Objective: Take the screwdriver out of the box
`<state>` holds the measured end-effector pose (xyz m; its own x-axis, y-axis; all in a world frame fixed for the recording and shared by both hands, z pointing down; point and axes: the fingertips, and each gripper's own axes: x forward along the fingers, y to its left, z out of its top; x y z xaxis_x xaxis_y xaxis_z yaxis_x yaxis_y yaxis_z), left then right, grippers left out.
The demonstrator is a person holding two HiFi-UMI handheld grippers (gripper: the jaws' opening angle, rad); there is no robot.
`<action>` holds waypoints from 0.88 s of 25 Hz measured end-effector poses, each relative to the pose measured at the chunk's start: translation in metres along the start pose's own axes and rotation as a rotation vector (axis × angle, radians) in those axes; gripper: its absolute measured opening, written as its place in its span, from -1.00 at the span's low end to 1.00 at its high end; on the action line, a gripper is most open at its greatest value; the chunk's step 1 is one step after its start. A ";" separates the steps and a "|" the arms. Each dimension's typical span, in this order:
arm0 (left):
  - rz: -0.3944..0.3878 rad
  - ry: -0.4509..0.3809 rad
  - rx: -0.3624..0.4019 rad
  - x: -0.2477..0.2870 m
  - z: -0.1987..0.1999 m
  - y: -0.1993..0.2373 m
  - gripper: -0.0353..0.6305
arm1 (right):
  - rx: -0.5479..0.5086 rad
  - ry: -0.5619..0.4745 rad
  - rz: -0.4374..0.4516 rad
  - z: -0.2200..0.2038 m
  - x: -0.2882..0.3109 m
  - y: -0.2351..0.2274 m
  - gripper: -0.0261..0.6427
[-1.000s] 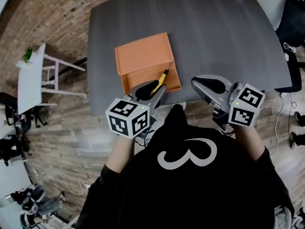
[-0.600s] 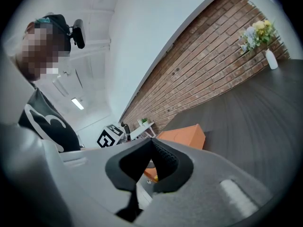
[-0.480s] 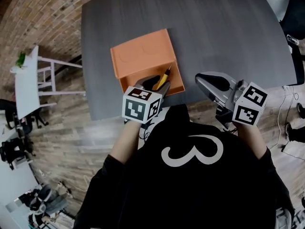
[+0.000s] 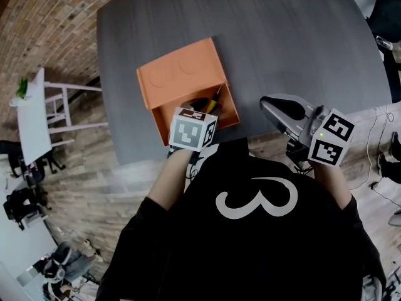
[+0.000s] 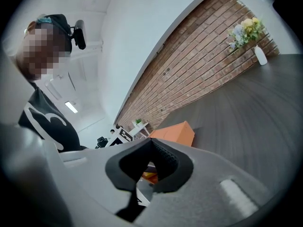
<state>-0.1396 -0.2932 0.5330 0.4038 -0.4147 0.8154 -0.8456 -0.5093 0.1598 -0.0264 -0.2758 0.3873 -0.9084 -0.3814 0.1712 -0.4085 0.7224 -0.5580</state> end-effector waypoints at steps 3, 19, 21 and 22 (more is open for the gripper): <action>0.010 0.024 0.000 0.005 -0.003 0.001 -0.39 | 0.008 0.000 -0.002 -0.002 -0.001 -0.003 -0.92; 0.076 0.076 0.058 0.010 -0.005 0.001 -0.58 | 0.038 0.006 0.001 -0.009 -0.004 -0.010 -0.92; 0.076 0.079 0.055 0.010 -0.004 0.003 -0.58 | 0.040 0.008 0.003 -0.008 -0.002 -0.010 -0.92; 0.076 0.081 0.056 0.009 -0.005 0.003 -0.59 | 0.040 0.009 0.004 -0.008 -0.001 -0.010 -0.92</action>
<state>-0.1403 -0.2948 0.5441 0.3081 -0.3924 0.8667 -0.8511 -0.5208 0.0668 -0.0221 -0.2777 0.3992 -0.9109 -0.3731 0.1762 -0.4010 0.7000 -0.5909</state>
